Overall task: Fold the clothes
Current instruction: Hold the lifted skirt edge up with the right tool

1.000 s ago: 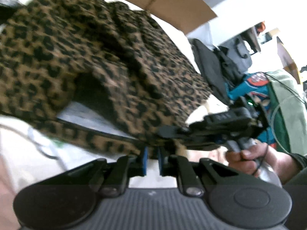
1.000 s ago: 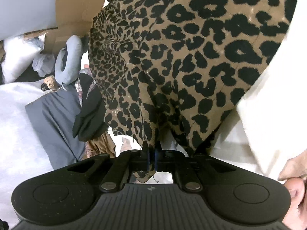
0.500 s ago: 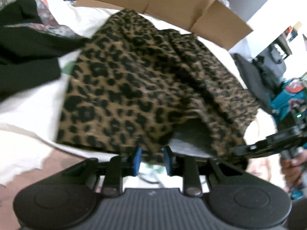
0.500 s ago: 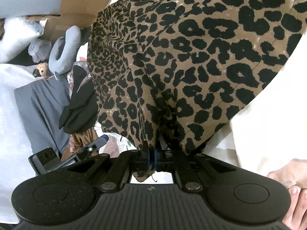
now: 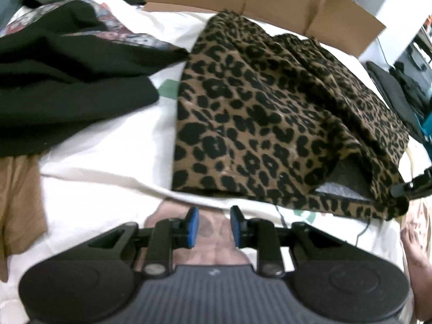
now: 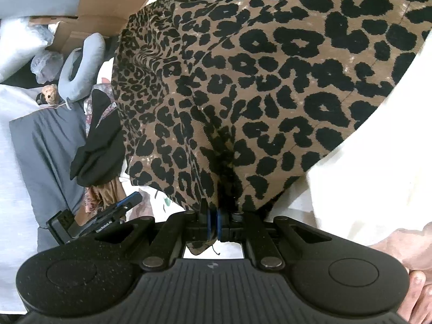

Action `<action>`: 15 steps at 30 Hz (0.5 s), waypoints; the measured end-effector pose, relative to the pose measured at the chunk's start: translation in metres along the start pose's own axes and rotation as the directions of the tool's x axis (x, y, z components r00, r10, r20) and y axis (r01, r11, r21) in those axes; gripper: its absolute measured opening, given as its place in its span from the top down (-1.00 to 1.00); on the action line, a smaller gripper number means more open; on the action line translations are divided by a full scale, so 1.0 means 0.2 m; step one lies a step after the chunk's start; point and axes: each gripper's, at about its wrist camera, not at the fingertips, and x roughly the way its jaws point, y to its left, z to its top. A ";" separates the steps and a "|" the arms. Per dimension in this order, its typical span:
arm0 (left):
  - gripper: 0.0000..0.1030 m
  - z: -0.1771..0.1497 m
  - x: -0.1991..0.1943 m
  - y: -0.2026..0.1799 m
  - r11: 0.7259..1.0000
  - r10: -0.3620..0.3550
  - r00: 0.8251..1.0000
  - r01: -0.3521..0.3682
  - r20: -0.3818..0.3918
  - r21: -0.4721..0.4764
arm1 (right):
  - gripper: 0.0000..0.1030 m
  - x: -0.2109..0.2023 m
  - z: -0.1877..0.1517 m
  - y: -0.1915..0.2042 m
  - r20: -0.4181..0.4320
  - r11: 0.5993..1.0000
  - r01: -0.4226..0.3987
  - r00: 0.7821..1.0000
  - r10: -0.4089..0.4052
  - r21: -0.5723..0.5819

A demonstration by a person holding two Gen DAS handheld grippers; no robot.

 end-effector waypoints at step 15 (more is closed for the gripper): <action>0.05 0.04 0.04 -0.07 0.997 0.042 0.999 -0.044 0.030 0.060 | 0.97 -0.03 0.01 -0.03 0.023 1.000 0.010 1.000 -0.011 0.008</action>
